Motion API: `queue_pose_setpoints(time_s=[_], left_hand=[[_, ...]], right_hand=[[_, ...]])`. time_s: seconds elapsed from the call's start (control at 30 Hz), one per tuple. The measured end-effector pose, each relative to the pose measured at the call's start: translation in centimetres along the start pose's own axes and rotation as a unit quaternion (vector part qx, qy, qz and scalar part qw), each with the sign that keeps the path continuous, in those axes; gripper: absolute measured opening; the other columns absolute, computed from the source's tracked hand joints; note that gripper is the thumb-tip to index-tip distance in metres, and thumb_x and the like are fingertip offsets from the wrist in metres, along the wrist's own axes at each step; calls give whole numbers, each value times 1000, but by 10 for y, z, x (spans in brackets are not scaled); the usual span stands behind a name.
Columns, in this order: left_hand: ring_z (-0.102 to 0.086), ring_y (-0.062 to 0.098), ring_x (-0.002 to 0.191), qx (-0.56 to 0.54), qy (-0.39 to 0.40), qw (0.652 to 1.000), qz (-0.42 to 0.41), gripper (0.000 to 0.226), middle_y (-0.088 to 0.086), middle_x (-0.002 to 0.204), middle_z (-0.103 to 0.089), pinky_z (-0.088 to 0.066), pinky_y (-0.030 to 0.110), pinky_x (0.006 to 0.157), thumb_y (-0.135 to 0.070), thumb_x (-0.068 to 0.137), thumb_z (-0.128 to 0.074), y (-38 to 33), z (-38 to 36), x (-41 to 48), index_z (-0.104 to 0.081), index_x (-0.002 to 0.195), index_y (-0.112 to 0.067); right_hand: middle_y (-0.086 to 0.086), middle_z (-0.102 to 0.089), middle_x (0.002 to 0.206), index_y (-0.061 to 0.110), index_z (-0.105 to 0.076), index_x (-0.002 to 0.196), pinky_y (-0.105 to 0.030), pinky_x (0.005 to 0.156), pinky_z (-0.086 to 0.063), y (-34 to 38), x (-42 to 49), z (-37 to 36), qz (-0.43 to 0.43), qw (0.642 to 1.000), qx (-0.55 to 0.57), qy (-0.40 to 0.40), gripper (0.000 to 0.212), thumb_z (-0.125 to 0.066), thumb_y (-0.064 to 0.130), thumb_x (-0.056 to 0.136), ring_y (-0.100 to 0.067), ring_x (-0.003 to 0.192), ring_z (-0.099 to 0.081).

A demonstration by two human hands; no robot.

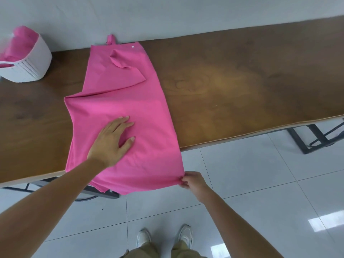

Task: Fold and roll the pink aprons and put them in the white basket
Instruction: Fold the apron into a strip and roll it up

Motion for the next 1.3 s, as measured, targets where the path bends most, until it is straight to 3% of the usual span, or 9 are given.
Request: queue_pose_setpoints(time_s=[0.1,0.33,0.5,0.57,0.63,0.77,1.0,1.13,1.3], left_hand=[[-29,17,150,-2,-2,1000,0,60,-5,161,-37,-26,46,123,-57,99,-39,-1,0,0,-46,149,-25],[-32,18,149,-3,-3,1000,1,58,-5,159,-39,-28,46,122,-54,99,-40,-2,-1,0,-47,148,-23],[-32,18,148,-4,-1,1000,0,58,-4,158,-40,-29,46,122,-53,99,-40,-3,0,0,-47,147,-22],[-33,19,148,-7,-1,1000,0,58,-4,158,-40,-29,46,121,-52,99,-41,-3,1,0,-48,148,-22],[-34,19,147,-8,-1,1000,0,58,-4,157,-40,-29,46,121,-52,99,-41,-4,1,-1,-48,148,-22],[-35,21,146,-5,-3,1000,4,58,-12,153,-37,-30,49,121,-53,99,-39,-4,2,-2,-47,148,-22],[-35,20,146,3,4,1000,8,59,-5,157,-40,-26,43,121,-56,99,-36,-4,0,-2,-45,149,-25],[-35,19,146,7,3,1000,10,59,-9,156,-38,-23,38,121,-56,99,-36,-3,-1,-2,-45,149,-26],[-35,19,146,-2,-3,1000,14,60,-3,157,-40,-24,39,122,-55,98,-36,-5,-4,-4,-48,148,-23]], right_hand=[[-19,-73,110,-8,-69,114,-29,83,-60,-24,-7,13,-3,986,152,61,26,-53,-13,95,-30,101,-71],[-19,-70,122,-5,-66,122,-27,89,-57,-59,-13,19,27,968,235,90,35,-62,8,90,-26,113,-69],[-11,-47,91,-6,-62,107,-34,94,-56,-81,-14,16,14,952,290,95,30,-69,19,93,-23,84,-53],[-15,-61,85,-7,-63,100,-33,88,-59,-79,-19,15,27,969,239,62,29,-64,22,96,-24,82,-62],[-17,-76,98,-4,-68,108,-29,82,-59,-73,-25,16,56,990,131,20,28,-54,19,103,-26,87,-73],[-5,-77,99,13,-72,109,-23,70,-51,-48,-36,28,99,994,-40,-28,17,-57,13,102,-9,73,-71],[22,-68,103,30,-69,115,-9,78,-46,47,-80,49,232,900,-367,35,21,-56,39,100,2,93,-62],[22,-69,104,31,-69,112,-19,84,-50,93,-106,42,288,860,-417,67,20,-55,39,101,0,96,-62],[22,-66,108,41,-52,137,-17,87,-47,131,-121,22,326,836,-434,73,35,-53,38,102,2,102,-60]])
Point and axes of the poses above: each hand's wrist, its own x-axis towards the middle knuckle, its own z-axis out of the back of the hand, y = z × x, the point moved 1 cm from there along x, towards the middle knuckle
